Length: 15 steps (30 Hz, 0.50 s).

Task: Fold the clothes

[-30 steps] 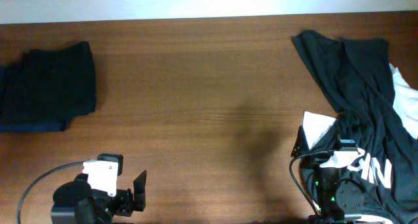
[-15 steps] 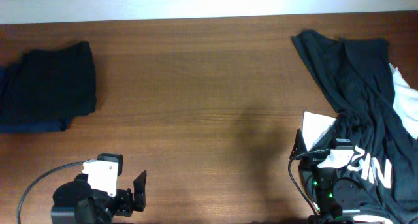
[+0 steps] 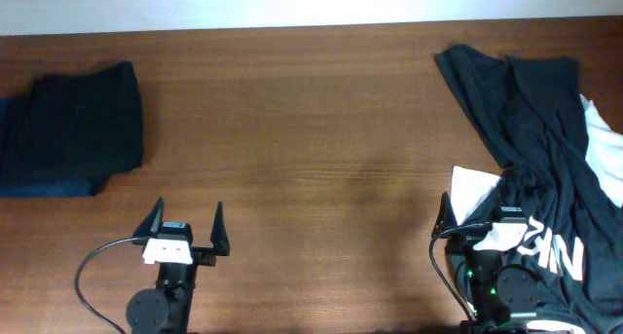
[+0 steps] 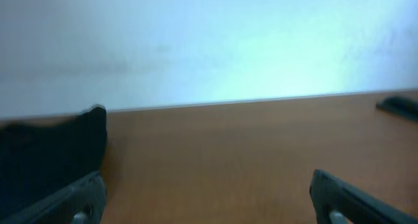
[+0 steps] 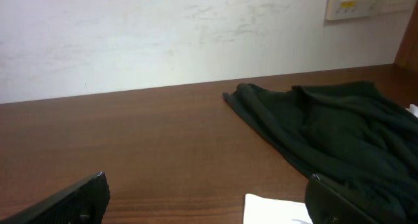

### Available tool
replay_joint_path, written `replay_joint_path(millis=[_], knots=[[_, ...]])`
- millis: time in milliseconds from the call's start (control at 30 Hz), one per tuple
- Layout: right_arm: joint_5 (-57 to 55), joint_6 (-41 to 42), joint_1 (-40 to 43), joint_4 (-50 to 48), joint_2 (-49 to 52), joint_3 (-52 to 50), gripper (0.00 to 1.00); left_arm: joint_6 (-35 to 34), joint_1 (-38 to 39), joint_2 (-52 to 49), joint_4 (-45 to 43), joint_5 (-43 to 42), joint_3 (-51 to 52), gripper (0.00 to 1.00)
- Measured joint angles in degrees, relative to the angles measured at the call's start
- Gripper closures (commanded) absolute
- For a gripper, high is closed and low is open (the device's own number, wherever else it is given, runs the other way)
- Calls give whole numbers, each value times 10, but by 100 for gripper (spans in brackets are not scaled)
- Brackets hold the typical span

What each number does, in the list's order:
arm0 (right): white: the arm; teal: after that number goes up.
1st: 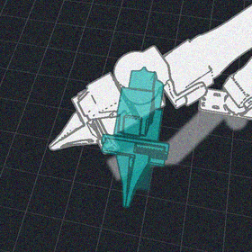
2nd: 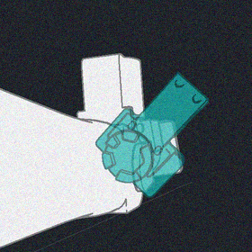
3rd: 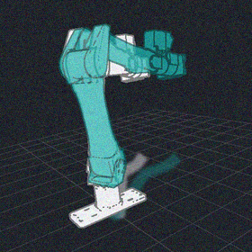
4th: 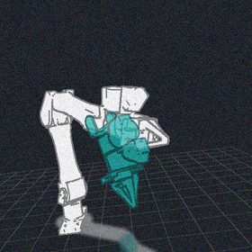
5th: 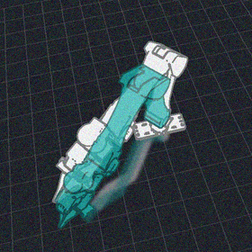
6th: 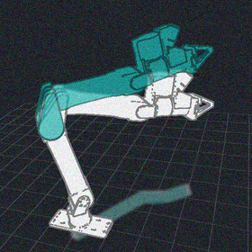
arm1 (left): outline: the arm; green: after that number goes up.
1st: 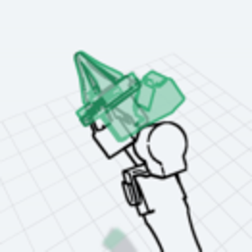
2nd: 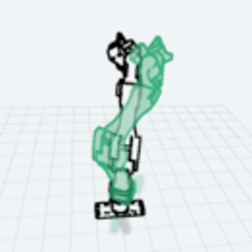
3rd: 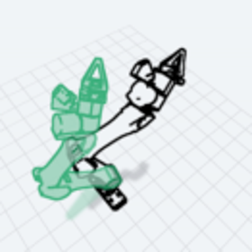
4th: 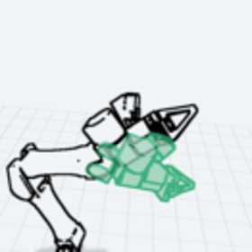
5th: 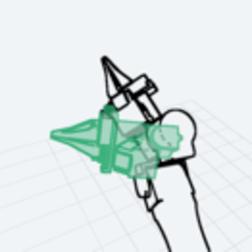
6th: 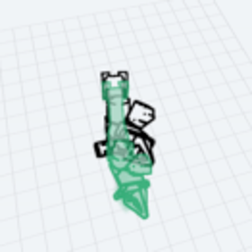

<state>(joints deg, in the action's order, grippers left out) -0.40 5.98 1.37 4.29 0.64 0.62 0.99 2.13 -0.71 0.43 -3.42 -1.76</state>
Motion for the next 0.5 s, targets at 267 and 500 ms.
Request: replay_joint_path(millis=[267, 500], knots=[[0, 0, 0, 0, 0, 0, 1, 0, 0, 1, 39, 5, 9, 1], [0, 0, 0, 0, 0, 0, 1, 0, 0, 1, 39, 5, 9, 1]])
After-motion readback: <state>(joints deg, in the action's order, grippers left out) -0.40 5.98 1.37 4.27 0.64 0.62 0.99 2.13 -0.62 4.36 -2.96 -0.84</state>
